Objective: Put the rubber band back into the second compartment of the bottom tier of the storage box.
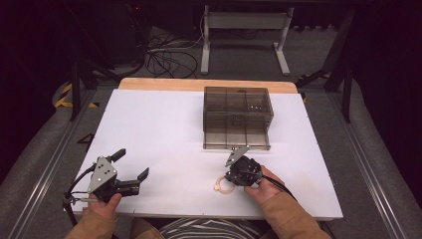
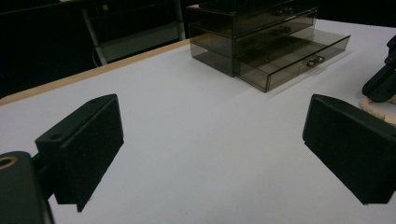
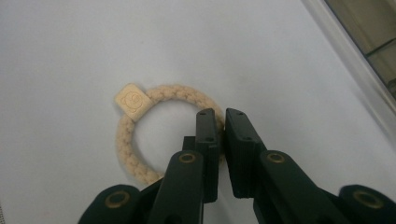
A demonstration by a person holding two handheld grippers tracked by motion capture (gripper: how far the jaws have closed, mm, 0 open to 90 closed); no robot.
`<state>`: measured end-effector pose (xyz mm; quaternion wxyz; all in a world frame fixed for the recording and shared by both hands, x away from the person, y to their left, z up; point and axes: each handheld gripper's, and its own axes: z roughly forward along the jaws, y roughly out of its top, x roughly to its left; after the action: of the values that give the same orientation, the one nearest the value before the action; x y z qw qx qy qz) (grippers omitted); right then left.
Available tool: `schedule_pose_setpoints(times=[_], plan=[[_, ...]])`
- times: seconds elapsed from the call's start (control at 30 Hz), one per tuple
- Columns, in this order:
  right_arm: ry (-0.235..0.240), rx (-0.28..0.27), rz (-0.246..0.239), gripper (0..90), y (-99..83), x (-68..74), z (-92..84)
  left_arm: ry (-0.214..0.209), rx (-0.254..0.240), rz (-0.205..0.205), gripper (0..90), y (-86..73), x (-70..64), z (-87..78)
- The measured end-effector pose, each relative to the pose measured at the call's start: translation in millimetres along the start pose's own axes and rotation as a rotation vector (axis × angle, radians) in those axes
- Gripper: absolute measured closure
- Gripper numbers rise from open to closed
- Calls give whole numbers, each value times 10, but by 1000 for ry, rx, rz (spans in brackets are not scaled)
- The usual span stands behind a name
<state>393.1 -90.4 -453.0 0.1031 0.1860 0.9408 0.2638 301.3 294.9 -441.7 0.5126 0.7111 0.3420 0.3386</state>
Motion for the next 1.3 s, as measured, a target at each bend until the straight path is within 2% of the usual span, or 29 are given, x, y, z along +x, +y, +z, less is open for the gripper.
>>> schedule_pose_setpoints(times=[0.53,0.87,0.93,1.3], plan=[[-5,-4,-10,850,0,6,-14,0,-1,-2,58,0,1,-1],[-40,-94,-17,850,-6,-2,-224,1,-1,-3,58,1,0,1],[-53,-131,-25,850,-10,9,-280,1,-2,-2,58,2,-1,0],[-96,-230,-38,849,-15,35,-439,1,-2,-3,59,2,-1,1]])
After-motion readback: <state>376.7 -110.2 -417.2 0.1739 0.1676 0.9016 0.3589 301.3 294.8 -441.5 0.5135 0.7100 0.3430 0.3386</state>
